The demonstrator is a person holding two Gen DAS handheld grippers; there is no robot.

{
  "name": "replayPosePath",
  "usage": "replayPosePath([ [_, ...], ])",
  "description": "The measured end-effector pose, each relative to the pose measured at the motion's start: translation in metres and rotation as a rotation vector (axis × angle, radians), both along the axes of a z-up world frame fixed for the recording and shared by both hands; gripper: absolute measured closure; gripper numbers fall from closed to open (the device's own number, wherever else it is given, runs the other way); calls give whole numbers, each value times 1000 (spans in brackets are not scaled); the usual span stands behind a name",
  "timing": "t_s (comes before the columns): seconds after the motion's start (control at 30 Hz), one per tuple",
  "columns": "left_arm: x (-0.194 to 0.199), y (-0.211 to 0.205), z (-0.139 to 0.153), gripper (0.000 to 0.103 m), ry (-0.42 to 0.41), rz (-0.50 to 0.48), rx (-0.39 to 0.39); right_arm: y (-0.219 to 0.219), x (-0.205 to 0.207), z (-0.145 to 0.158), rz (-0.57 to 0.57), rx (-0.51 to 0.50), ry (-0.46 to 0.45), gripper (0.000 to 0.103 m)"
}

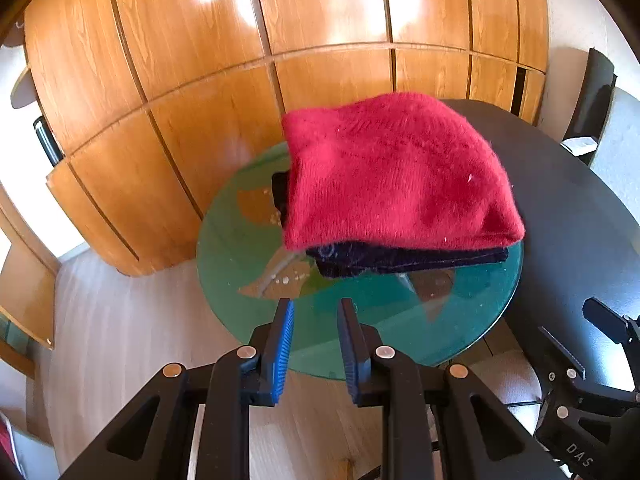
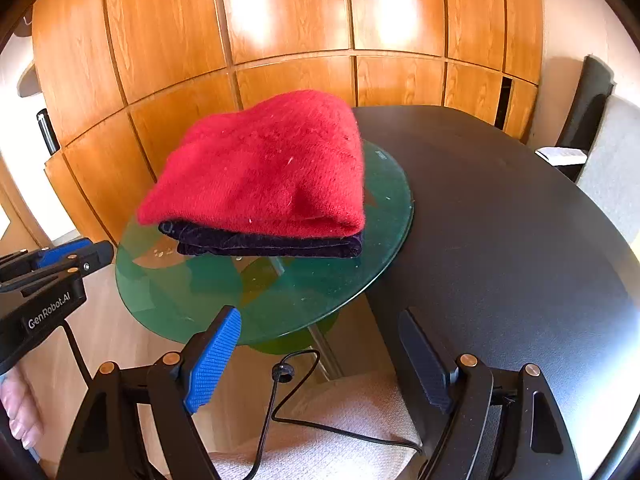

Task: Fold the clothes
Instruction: 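Open both tools and withdraw them from the stacked sweater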

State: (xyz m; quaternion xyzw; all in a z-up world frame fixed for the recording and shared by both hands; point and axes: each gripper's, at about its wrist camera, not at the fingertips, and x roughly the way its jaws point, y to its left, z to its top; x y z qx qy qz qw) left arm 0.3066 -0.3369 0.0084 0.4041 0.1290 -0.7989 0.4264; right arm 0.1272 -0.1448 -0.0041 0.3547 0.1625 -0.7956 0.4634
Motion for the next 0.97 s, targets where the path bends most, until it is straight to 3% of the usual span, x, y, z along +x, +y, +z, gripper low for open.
replayPosePath([
  [0.4, 1, -2, -11, 81, 2, -14, 93, -5, 0, -7, 0, 18, -11, 20],
  [0.7, 4, -4, -14, 79, 20, -4, 108, -7, -1, -10, 4, 25, -18, 20],
  [0.97, 1, -1, -9, 79, 15, -5, 23, -8, 0, -12, 5, 27, -25, 20],
])
